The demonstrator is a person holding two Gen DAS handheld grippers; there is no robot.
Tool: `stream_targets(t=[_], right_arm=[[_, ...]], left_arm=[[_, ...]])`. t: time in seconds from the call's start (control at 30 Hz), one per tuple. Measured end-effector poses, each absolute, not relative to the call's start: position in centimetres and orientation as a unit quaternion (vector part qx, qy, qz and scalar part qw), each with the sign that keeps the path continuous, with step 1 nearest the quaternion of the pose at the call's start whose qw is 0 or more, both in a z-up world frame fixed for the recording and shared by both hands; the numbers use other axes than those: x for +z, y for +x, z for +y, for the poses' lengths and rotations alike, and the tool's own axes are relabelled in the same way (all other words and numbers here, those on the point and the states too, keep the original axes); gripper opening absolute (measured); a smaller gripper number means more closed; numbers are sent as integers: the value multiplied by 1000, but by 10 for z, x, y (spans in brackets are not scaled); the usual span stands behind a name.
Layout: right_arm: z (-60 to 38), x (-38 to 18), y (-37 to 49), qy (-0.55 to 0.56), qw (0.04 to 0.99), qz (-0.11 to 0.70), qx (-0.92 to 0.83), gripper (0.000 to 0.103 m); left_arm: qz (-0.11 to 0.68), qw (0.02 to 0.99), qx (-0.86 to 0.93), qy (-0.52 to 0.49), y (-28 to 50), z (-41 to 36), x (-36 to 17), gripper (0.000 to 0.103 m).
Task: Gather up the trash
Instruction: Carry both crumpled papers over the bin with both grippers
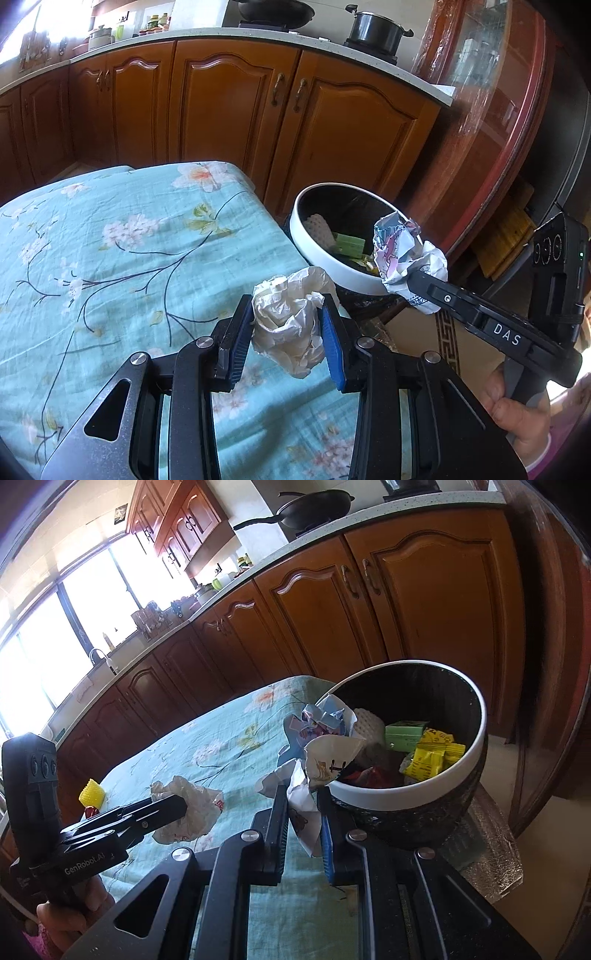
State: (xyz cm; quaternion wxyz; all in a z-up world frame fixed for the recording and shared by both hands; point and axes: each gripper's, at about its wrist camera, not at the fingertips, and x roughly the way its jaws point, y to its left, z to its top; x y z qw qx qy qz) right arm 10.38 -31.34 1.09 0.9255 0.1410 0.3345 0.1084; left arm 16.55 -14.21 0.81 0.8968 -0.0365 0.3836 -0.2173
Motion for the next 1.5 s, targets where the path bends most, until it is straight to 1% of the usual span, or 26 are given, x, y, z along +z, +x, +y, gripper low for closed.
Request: stream_targets(t=[0.63,1.5], right_arm=[[-353,11,104,147,929,332,65,16],[-371,12,158,101,929,354,48,16]], left_arm=[[377,892,-248,-6,193,-200,16,34],[397,885,-244,7,267,-249,8,34]])
